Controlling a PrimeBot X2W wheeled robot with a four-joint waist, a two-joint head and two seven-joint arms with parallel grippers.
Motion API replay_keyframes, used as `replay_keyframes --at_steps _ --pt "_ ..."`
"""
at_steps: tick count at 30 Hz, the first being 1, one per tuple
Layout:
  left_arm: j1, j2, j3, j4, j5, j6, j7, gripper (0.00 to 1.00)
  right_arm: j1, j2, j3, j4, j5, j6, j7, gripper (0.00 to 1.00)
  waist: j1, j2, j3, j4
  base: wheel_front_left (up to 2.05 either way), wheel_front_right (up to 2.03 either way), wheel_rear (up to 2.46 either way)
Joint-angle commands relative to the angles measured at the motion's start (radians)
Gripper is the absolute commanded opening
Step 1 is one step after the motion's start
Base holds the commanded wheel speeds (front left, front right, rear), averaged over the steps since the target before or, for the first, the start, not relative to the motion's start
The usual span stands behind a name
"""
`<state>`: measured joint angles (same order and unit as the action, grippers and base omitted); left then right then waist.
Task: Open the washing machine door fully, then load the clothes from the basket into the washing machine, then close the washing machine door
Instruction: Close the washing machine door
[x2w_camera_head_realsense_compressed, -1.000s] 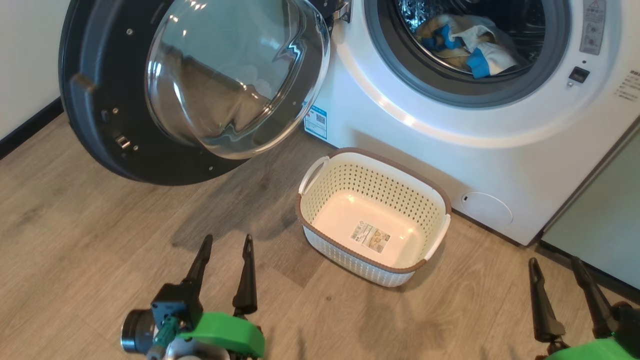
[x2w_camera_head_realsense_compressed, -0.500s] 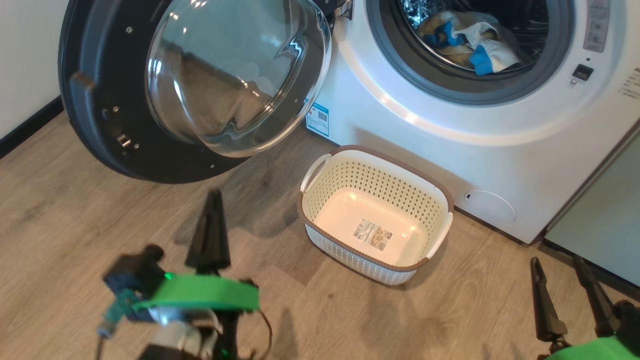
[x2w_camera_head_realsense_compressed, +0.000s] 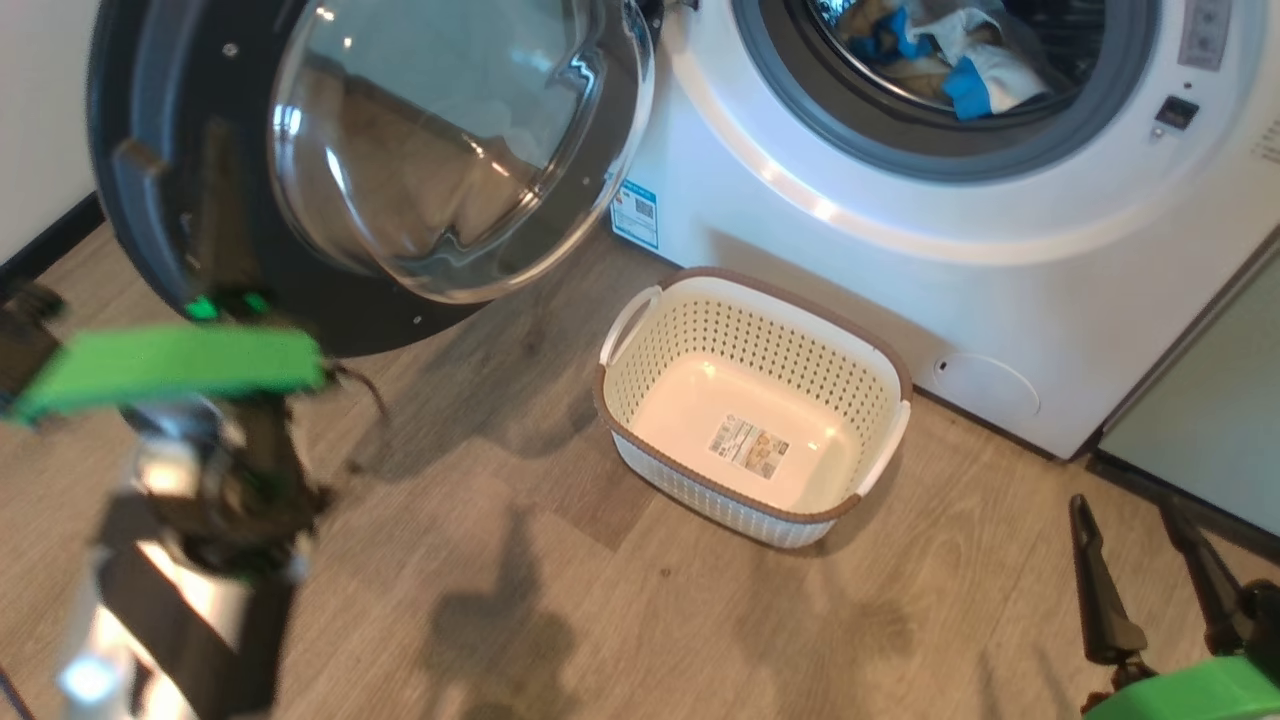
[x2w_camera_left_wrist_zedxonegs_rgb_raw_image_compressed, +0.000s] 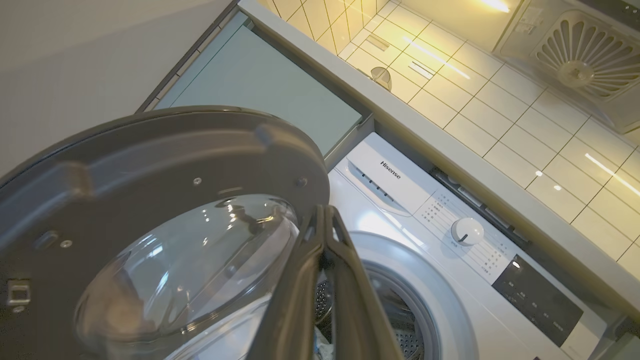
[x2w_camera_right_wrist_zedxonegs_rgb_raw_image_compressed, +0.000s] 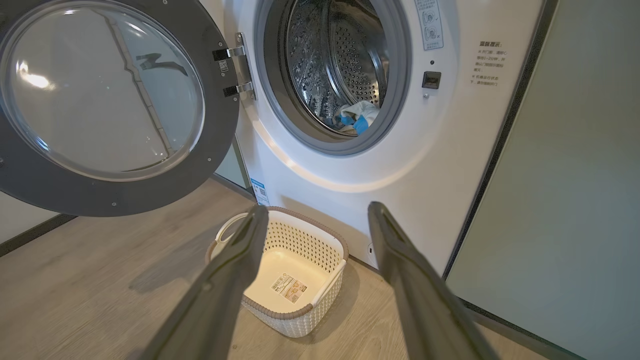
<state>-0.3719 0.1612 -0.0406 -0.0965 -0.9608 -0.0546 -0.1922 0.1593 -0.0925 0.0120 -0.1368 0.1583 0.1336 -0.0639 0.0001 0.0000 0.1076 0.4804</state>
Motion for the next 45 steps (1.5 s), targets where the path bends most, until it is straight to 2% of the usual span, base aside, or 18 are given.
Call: replay_keyframes --at_steps 1,10,21,31,45 --pt "-0.084 0.052 0.077 0.006 -0.059 -0.014 0.024 0.00 -0.050 -0.030 0.022 -0.042 0.003 -0.003 0.004 1.00 -0.0001 0.0000 0.013 -0.007 0.00 0.00 0.00" --pt "-0.240 0.136 0.220 0.221 -0.265 -0.041 0.104 0.00 -0.062 -0.062 0.026 -0.063 0.011 -0.003 0.021 1.00 -0.0001 0.0000 0.057 -0.035 0.00 0.00 0.00" --pt "-0.355 0.231 0.370 0.498 -0.424 -0.069 0.119 0.00 -0.068 -0.122 0.009 -0.113 0.018 -0.003 0.063 1.00 -0.0001 0.0000 0.136 -0.066 0.00 0.00 0.00" --pt "-0.391 0.242 0.449 0.590 -0.537 -0.076 0.113 0.00 -0.064 -0.175 -0.020 -0.172 0.026 -0.003 0.108 1.00 -0.0001 0.0000 0.206 -0.070 0.00 0.00 0.00" --pt "-0.381 0.234 0.427 0.643 -0.571 -0.076 0.154 0.00 -0.066 -0.197 -0.032 -0.205 0.031 -0.003 0.134 1.00 -0.0001 0.0000 0.239 -0.065 0.00 0.00 0.00"
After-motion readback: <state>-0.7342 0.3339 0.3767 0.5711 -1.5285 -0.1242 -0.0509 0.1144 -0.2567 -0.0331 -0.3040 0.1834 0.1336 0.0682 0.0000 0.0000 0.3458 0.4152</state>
